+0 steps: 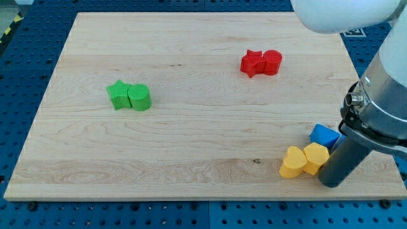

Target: Push the yellow hexagon into the red blocks

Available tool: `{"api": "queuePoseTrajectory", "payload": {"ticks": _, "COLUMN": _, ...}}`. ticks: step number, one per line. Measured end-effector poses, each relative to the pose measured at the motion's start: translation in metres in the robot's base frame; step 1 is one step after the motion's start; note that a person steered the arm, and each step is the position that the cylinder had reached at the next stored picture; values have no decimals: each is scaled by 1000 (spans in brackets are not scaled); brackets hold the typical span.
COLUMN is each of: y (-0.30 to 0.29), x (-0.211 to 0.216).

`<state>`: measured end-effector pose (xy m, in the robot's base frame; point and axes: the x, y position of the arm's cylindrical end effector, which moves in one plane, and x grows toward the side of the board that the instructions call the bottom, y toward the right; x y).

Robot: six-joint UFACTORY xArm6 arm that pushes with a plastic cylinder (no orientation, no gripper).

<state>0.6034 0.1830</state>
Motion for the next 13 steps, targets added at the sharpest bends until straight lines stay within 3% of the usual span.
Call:
{"api": "queuePoseTrajectory", "payload": {"ticks": 4, "y": 20, "x": -1}}
{"api": "queuePoseTrajectory", "payload": {"ticks": 6, "y": -16, "x": -13}}
{"api": "queuePoseTrajectory", "payload": {"ticks": 13, "y": -50, "x": -31}}
